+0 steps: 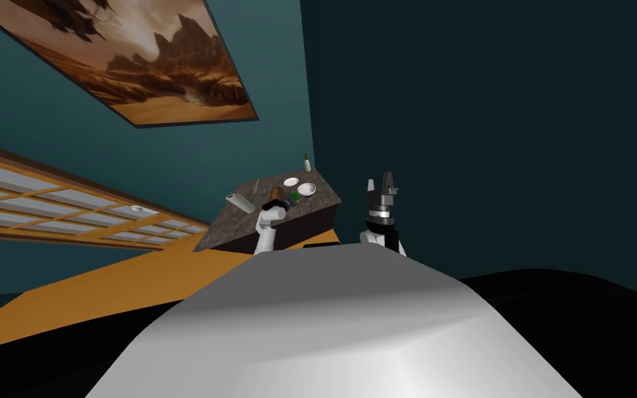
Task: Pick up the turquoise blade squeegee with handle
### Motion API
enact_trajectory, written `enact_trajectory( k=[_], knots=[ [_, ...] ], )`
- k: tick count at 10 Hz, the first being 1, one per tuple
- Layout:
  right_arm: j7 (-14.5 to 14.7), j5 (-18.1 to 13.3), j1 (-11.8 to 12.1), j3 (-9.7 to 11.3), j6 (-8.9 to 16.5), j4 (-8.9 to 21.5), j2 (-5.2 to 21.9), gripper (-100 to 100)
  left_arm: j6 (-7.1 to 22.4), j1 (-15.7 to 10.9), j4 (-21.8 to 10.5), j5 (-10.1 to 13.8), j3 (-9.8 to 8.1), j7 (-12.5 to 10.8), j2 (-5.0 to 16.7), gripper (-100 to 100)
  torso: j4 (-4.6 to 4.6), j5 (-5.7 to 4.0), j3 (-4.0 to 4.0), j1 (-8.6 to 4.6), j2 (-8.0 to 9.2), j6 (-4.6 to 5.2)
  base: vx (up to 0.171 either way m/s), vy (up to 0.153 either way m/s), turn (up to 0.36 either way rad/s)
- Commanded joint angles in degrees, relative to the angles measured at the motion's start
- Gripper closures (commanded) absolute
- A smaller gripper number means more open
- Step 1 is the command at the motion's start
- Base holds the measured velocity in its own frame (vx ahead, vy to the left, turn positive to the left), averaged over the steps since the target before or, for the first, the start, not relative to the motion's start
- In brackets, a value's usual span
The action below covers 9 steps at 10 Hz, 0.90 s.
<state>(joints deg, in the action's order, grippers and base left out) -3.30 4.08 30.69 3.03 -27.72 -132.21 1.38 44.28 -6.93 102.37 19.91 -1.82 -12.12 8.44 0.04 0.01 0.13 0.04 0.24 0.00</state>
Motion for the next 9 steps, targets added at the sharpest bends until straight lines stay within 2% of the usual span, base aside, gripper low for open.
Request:
enact_trajectory(
  k=[1,4,5,8,9],
  knots=[
    [0.00,0.00,0.00,0.00,0.00,0.00,0.00,0,-0.20,-2.32,-1.39,1.08,-1.02,0.90,0.61,-100,0.00,0.00,0.00,0.00,0.00,0.00,-0.095,-0.016,0.056],
    [0.00,0.00,0.00,0.00,0.00,0.00,0.00,0,-0.32,-7.48,-5.74,1.88,-3.14,2.28,1.35,-100,0.00,0.00,0.02,-0.02,0.03,-0.01,-0.104,-0.022,0.069],
    [0.00,0.00,0.00,0.00,0.00,0.00,0.00,0,-0.32,-8.21,-5.74,1.88,-3.14,2.28,1.35,-100,0.01,0.00,0.04,0.00,0.08,-0.01,-0.071,-0.015,0.012],
    [0.00,0.00,0.00,0.00,0.00,0.00,0.00,0,-0.26,-13.88,-10.92,1.85,-5.46,3.60,2.01,-100,-0.03,0.00,-0.06,0.00,-0.09,0.00,-0.068,-0.015,0.044],
    [0.00,0.00,0.00,0.00,0.00,0.00,0.00,0,-0.26,-14.49,-11.28,1.85,-5.46,3.60,2.01,-100,-0.02,0.00,-0.04,-0.01,-0.06,0.00,-0.057,-0.009,0.014]
  ],
)
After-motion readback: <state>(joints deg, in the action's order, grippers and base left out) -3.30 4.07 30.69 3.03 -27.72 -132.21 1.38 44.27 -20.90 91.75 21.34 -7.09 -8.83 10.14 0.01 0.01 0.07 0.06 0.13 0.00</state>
